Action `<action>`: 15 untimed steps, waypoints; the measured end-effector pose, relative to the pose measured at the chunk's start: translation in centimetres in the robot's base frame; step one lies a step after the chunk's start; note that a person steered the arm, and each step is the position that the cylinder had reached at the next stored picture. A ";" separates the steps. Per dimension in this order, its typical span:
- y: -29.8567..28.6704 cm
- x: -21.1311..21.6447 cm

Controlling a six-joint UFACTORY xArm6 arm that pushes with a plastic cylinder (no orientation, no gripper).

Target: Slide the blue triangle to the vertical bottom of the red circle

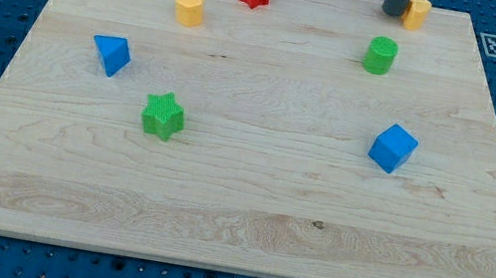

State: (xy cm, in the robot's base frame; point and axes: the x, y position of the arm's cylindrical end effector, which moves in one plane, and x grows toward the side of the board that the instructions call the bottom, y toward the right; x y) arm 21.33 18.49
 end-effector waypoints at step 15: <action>-32.9 20.1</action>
State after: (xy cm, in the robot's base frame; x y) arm 41.45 -14.43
